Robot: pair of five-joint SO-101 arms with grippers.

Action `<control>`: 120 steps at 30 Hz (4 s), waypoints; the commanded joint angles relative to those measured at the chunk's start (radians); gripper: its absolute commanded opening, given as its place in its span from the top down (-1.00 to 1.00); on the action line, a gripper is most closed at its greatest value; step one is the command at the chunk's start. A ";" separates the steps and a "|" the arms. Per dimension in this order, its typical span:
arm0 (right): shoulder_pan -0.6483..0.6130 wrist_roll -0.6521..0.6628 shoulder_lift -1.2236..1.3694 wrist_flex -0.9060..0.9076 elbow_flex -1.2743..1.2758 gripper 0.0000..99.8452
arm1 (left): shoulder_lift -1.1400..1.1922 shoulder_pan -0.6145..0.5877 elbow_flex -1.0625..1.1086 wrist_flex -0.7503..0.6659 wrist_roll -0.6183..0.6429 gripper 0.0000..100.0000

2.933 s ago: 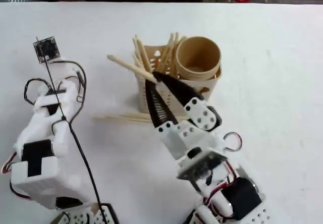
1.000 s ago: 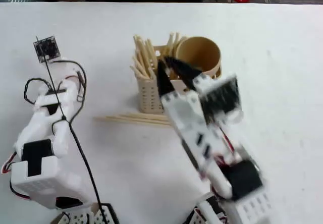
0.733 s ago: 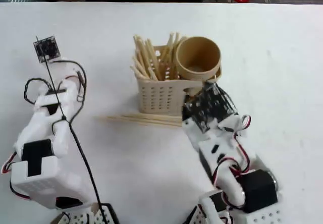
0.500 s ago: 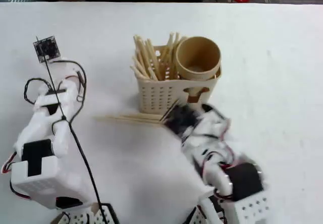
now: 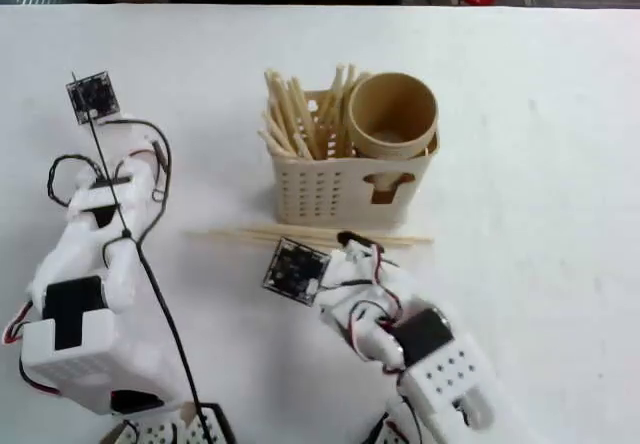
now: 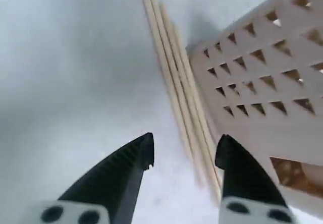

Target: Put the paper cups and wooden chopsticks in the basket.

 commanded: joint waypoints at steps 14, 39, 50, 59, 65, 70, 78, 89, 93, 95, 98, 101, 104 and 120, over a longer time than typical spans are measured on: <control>-0.007 0.011 0.869 -0.395 -0.315 0.60 | -0.004 0.012 -0.044 -0.015 -0.011 0.90; 0.025 0.057 0.564 -0.073 -0.293 0.60 | -0.004 0.012 -0.044 -0.017 -0.011 0.90; 0.084 0.058 0.817 -0.255 -0.348 0.60 | -0.004 0.012 -0.044 -0.014 -0.011 0.90; 0.081 0.064 1.004 -0.203 -0.442 0.60 | -0.005 0.012 -0.044 -0.014 -0.011 0.90; 0.008 0.064 0.892 -0.076 -0.387 0.68 | -0.007 0.010 -0.044 -0.014 -0.011 0.90; -0.102 0.064 0.750 0.058 -0.331 0.72 | -0.007 0.010 -0.044 -0.014 -0.011 0.90; 0.091 0.060 0.618 0.035 -0.413 0.72 | -0.007 0.008 -0.044 -0.012 -0.011 0.90; 0.173 0.064 0.940 -0.311 -0.420 0.72 | -0.007 0.008 -0.044 -0.012 -0.011 0.90; 0.177 0.064 1.044 -0.395 -0.425 0.72 | -0.007 0.010 -0.044 -0.012 -0.011 0.90; 0.177 0.064 1.050 -0.384 -0.436 0.72 | -0.007 0.010 -0.044 -0.012 -0.011 0.90; 0.177 0.064 1.050 -0.355 -0.440 0.73 | -0.007 0.010 -0.044 -0.012 -0.011 0.90; 0.176 0.064 1.047 -0.289 -0.440 0.73 | -0.007 0.010 -0.044 -0.012 -0.011 0.90; 0.168 0.064 1.036 -0.191 -0.445 0.73 | -0.007 0.008 -0.044 -0.012 -0.011 0.90; 0.168 0.064 0.687 -0.116 -0.322 0.73 | -0.007 0.008 -0.044 -0.012 -0.011 0.90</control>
